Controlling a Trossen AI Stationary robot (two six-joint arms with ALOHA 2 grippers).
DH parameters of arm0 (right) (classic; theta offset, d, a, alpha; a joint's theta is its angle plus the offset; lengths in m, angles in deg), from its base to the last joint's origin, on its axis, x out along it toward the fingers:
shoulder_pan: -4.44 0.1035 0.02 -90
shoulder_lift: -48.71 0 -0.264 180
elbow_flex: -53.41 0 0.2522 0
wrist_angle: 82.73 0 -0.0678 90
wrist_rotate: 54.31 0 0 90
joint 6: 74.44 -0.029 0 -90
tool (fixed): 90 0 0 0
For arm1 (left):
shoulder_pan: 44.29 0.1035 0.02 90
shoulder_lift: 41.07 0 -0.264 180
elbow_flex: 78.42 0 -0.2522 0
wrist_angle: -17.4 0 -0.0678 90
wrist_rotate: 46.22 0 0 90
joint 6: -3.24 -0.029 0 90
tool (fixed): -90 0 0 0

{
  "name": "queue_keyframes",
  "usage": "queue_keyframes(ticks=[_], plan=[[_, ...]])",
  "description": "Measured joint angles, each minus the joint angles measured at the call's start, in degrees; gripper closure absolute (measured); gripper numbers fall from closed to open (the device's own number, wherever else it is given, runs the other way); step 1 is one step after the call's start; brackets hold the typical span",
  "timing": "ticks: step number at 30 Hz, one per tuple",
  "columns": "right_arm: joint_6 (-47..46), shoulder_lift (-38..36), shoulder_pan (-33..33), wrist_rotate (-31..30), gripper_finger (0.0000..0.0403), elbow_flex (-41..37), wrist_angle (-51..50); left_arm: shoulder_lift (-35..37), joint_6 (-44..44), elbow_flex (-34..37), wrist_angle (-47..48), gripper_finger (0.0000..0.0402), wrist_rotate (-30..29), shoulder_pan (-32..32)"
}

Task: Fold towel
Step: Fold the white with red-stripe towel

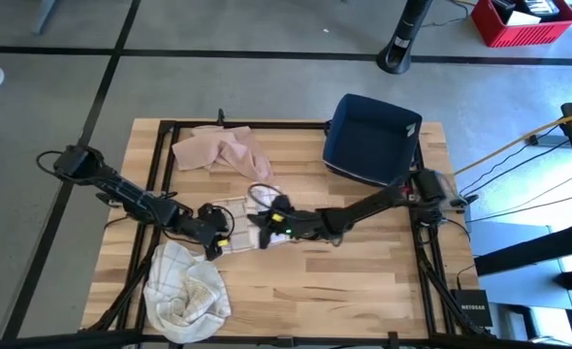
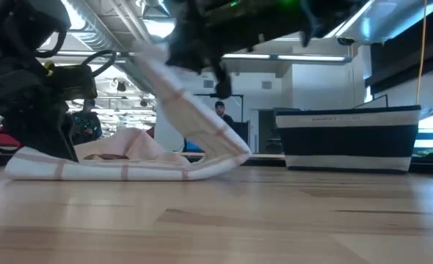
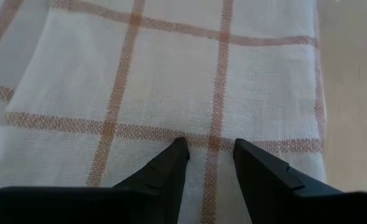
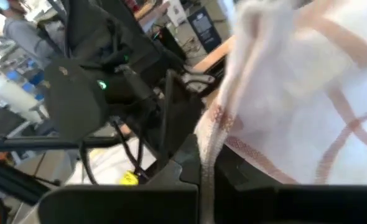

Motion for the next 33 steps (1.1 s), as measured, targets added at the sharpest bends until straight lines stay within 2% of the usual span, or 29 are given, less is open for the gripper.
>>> queue_keyframes(ticks=[7, 12, 16, 19, 22, 25, 27, 31, 33], plan=[[-2.63, 8.59, -0.81, 1.82, 0.0393, 10.58, -2.51, 0.04, -2.66, 0.05, -1.32, 0.027, 0.01, -0.27], [-5.54, 12.14, -1.09, 2.95, 0.0391, 13.33, -3.8, 0.35, -4.17, -0.35, -0.2, 0.027, 0.6, -0.23], [-7.0, 13.12, -1.09, 2.02, 0.0393, 13.4, -3.34, 3.74, -4.2, -3.41, 7.85, 0.027, 3.98, -0.37], [-8.7, 13.32, -1.43, 1.97, 0.0391, 13.36, -3.58, 7.9, -3.67, -6.36, 15.07, 0.027, 4.2, -1.4], [-8.98, 13.32, -1.57, 1.27, 0.0391, 13.36, -3.59, 11.97, 1.28, -6.83, 22.69, 0.027, 4.53, -3.9], [-9.05, 13.32, -1.62, 0.37, 0.039, 13.34, -2.16, 14.47, 7.74, -4.3, 26.95, 0.027, 5.46, -7.39], [-9.66, 13.33, -1.6, 0.32, 0.039, 13.34, -1.69, 14.61, 9.63, -1.15, 25.85, 0.027, 3.8, -9.19], [-11.09, 15.64, -1.55, 0.27, 0.0389, 15.11, -1.64, 14.75, 10.82, 5.12, 15.51, 0.027, 0.58, -10.3], [-11.56, 17.42, -1.44, 0.45, 0.0389, 17.16, -1.68, 14.73, 11.23, 6.33, 13.83, 0.027, 0.39, -10.29]])
